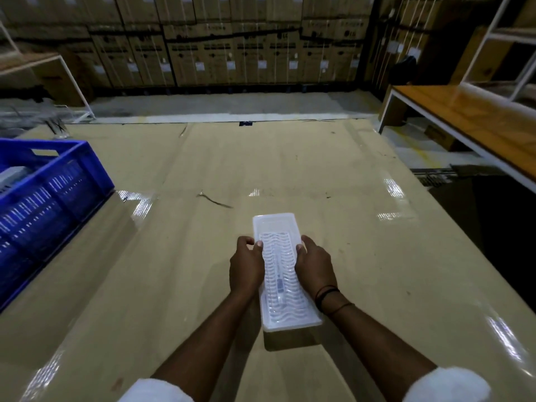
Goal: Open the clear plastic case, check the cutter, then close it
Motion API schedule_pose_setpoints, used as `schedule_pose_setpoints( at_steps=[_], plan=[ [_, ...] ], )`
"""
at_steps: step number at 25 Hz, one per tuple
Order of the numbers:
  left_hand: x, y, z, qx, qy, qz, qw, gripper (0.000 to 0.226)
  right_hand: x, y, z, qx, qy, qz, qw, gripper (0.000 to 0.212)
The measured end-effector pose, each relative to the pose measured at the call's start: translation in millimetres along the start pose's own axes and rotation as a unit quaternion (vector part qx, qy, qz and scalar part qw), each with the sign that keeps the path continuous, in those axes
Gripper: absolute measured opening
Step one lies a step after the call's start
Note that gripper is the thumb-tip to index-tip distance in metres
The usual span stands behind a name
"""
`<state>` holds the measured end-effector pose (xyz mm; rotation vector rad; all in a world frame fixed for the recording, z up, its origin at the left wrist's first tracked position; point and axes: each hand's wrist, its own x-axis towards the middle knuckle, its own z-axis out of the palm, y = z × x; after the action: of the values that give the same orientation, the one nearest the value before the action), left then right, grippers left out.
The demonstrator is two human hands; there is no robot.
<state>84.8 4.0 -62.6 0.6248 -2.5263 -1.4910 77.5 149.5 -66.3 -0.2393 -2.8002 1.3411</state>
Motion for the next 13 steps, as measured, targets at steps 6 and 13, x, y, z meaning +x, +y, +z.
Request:
schedule_pose_setpoints(
  at_steps=[6, 13],
  plan=[
    [-5.1, 1.7, 2.8, 0.062, 0.021, 0.018, 0.998, 0.026, -5.5, -2.4, 1.0, -0.025, 0.001, -0.016, 1.0, 0.027],
    [-2.3, 12.6, -17.6, 0.152, 0.021, 0.089, 0.984, 0.043, -1.8, -8.5, -9.2, -0.099, 0.016, -0.022, 0.995, 0.031]
  ],
)
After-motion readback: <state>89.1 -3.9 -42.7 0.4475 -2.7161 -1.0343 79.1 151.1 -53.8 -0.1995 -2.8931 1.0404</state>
